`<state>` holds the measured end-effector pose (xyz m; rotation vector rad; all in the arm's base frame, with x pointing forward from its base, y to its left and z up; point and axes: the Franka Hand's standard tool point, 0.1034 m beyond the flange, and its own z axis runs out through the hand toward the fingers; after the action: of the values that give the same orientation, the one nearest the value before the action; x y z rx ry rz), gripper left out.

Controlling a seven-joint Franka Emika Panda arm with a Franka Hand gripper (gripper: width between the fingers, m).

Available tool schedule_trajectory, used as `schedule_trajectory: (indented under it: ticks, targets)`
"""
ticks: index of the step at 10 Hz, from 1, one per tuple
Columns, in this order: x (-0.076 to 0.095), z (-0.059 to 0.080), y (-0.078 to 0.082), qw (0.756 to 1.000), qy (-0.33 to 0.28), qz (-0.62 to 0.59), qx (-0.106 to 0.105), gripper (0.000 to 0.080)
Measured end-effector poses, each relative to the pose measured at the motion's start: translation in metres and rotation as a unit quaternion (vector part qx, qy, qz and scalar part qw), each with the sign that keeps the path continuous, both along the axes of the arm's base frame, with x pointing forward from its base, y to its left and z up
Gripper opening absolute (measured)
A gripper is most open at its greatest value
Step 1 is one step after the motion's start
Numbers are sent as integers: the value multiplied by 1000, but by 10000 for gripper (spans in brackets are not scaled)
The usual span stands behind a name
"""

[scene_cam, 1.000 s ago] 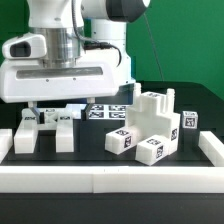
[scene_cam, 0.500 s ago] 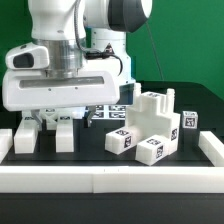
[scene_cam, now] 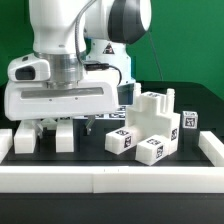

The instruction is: Assemble chair

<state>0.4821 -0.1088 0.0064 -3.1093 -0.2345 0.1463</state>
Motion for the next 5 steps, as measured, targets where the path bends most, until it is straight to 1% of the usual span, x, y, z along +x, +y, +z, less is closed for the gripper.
schedule_trajectory:
  ticks: [5]
  targets:
    - [0,-1,4,1000,1,2,2,649]
